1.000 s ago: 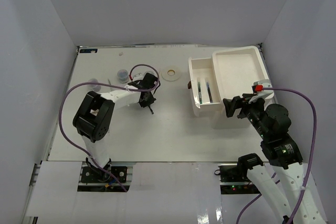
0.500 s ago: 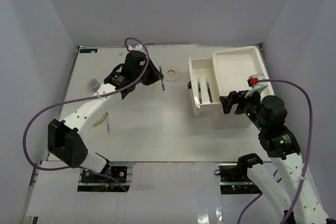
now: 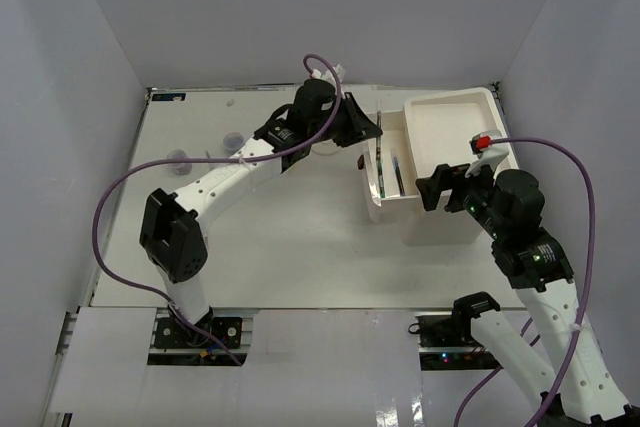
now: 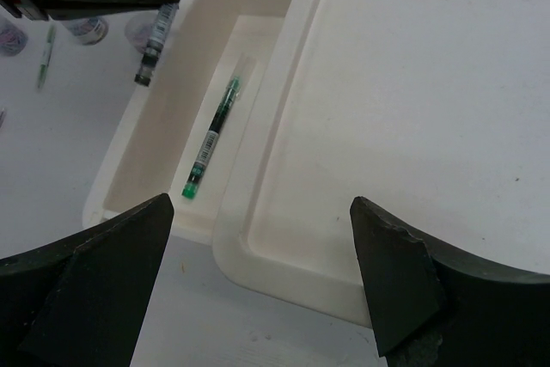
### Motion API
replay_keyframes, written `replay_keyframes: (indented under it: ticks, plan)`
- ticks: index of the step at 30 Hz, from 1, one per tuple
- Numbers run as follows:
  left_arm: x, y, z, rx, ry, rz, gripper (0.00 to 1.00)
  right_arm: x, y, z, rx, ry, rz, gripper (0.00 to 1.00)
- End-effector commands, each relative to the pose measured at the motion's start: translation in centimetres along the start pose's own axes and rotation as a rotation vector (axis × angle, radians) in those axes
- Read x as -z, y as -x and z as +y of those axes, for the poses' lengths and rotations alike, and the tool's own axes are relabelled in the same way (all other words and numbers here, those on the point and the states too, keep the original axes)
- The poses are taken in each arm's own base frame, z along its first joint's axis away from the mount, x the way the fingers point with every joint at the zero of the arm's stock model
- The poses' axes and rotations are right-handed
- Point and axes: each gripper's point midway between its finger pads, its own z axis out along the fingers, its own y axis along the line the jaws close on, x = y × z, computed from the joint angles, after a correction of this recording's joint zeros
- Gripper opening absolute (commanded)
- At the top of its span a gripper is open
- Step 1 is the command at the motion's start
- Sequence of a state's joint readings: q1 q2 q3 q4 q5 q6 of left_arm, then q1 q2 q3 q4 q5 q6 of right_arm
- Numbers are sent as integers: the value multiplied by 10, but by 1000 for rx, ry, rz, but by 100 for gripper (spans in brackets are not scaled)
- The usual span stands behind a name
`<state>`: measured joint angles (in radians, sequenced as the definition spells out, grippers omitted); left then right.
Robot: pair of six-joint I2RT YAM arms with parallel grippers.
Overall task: Sort the stationery into containers
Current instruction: Place the pen in the drawer, then close the drawer in the storage box.
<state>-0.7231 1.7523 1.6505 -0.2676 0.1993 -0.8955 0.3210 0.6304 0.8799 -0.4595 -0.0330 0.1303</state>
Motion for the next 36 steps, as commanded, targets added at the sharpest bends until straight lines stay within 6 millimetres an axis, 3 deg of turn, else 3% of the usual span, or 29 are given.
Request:
replay_keyframes:
  ticks: [1, 4, 5, 6, 7, 14, 18, 20, 23, 27, 31, 36]
  plan:
    - [-3, 6, -16, 34, -47, -24, 19, 7, 29, 2, -14, -11, -65, 90]
    - [-14, -3, -11, 43, -42, -3, 26, 5, 39, 1, -9, -19, -73, 90]
    - [-17, -6, -9, 45, -42, 8, 35, 5, 44, 3, -9, -16, -76, 90]
    - [-17, -7, -10, 44, -44, 11, 35, 5, 44, 2, -7, -17, -76, 90]
    - [-18, -7, -9, 39, -46, 13, 45, 3, 47, 3, -6, -16, -72, 90]
    - [-4, 2, -12, -56, -33, -22, 75, -8, 57, -15, 11, -117, -47, 90]
    - [8, 8, -5, -142, 6, -31, 77, -22, 61, -30, 23, -193, -20, 90]
    - [16, 8, 12, -188, 48, -22, 77, -26, 65, -34, 35, -218, -17, 90]
    - [37, 17, 31, -253, 90, -35, 75, -38, 64, -42, 53, -252, 14, 90]
    - [66, 30, 36, -390, 134, -82, 74, -55, 54, -49, 77, -263, 70, 91]
    - [67, 24, 63, -480, 200, -64, 73, -60, 44, -63, 88, -319, 103, 91]
    - [49, -2, 93, -483, 211, 16, 73, -64, 26, -76, 80, -348, 154, 91]
